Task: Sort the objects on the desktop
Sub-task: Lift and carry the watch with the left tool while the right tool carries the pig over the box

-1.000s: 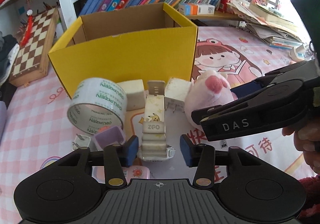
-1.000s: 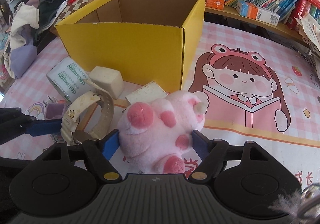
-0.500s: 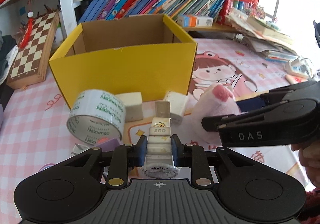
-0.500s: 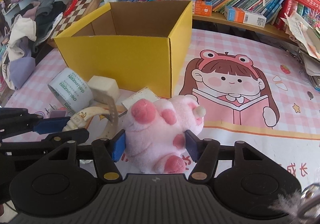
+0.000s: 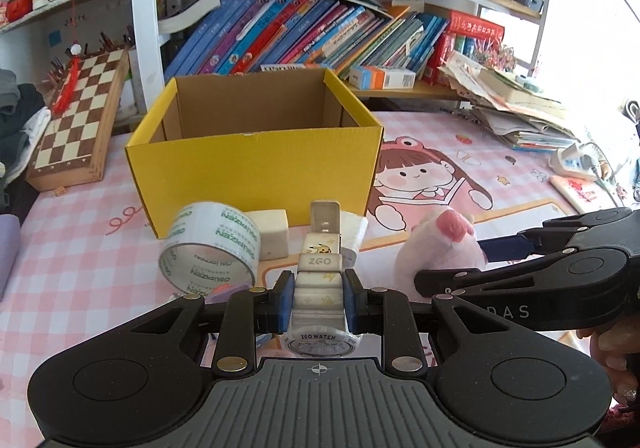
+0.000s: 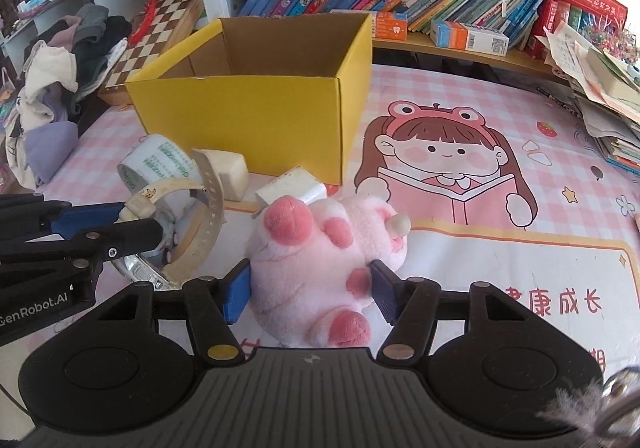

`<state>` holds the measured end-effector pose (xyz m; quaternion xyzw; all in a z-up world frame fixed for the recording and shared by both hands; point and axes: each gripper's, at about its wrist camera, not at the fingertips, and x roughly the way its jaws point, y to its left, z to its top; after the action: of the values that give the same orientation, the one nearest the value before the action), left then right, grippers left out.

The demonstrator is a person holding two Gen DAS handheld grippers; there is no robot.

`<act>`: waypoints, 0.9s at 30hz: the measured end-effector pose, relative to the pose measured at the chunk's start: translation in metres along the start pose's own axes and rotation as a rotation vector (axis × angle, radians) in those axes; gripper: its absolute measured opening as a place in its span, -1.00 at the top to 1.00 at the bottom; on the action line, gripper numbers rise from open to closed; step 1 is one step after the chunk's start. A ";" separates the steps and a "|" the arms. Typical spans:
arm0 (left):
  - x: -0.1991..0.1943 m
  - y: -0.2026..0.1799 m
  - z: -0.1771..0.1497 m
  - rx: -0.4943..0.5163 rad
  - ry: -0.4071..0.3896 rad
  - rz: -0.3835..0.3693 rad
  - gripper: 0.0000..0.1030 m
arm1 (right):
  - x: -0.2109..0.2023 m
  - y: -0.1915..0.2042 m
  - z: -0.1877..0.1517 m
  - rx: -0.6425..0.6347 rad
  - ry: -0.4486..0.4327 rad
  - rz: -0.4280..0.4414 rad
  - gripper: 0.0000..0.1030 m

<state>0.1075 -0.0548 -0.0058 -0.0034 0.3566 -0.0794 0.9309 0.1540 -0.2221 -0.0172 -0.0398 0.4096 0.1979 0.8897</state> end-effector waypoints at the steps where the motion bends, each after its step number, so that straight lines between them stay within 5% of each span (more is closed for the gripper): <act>1: -0.003 0.001 -0.001 0.001 -0.006 0.000 0.53 | -0.002 0.002 -0.001 -0.004 -0.004 0.001 -0.16; 27: -0.068 0.032 -0.016 -0.021 -0.120 -0.019 0.53 | -0.046 0.069 -0.009 -0.087 -0.047 0.047 -0.16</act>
<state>0.0519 -0.0118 0.0258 -0.0213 0.3011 -0.0842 0.9496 0.0936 -0.1753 0.0177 -0.0642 0.3802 0.2371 0.8917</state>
